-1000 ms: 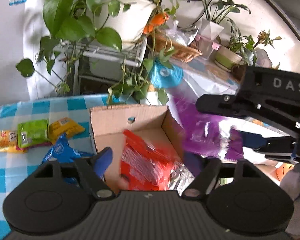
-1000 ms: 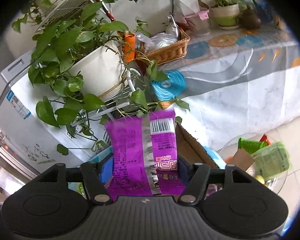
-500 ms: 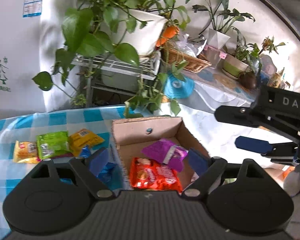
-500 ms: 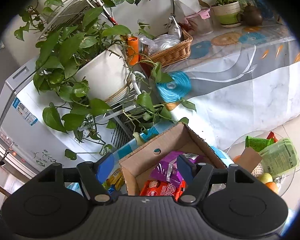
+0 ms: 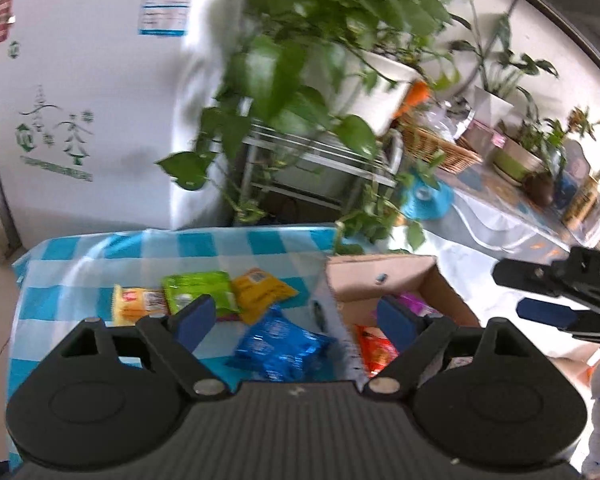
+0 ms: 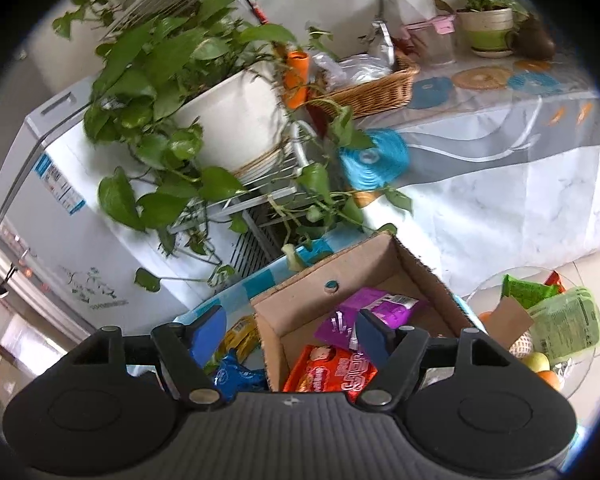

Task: Organize snacks
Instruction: 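Open left tool over box while right tool releases purple bag inside, then move left tool toward green bag while right tool approaches blue bag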

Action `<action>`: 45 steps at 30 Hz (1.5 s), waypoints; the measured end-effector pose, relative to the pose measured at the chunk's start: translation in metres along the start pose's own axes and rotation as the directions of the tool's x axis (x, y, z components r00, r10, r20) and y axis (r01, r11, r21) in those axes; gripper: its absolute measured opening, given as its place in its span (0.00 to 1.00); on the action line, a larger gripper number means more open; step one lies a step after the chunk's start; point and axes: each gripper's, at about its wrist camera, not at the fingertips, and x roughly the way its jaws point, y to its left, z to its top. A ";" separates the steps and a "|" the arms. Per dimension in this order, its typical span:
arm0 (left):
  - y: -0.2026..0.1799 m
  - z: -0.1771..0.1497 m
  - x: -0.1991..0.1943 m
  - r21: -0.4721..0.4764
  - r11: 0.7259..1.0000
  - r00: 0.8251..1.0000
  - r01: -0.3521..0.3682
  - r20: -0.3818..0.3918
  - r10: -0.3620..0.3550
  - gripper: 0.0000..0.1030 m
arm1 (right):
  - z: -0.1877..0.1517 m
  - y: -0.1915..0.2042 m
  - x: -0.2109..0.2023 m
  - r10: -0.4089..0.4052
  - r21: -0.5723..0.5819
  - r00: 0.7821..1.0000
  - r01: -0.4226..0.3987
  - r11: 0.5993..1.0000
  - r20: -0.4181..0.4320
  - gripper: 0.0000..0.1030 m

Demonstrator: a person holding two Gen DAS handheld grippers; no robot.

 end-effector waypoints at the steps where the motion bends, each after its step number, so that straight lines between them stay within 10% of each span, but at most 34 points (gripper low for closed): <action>1: 0.006 0.001 -0.001 -0.005 1.000 1.000 -0.007 0.002 0.007 0.86 | -0.001 0.003 0.001 0.006 -0.012 1.000 -0.006 1.000 -0.002 0.75; 22: 0.104 -0.001 -0.001 -0.062 0.990 0.992 -0.124 -0.029 0.122 0.88 | -0.022 0.066 0.024 0.119 -0.261 0.991 -0.131 0.956 -0.062 0.75; 45: 0.116 0.005 0.065 0.250 0.968 0.995 -0.037 -0.081 0.059 0.87 | -0.074 0.115 0.105 0.005 -0.628 0.970 -0.160 0.762 -0.242 0.76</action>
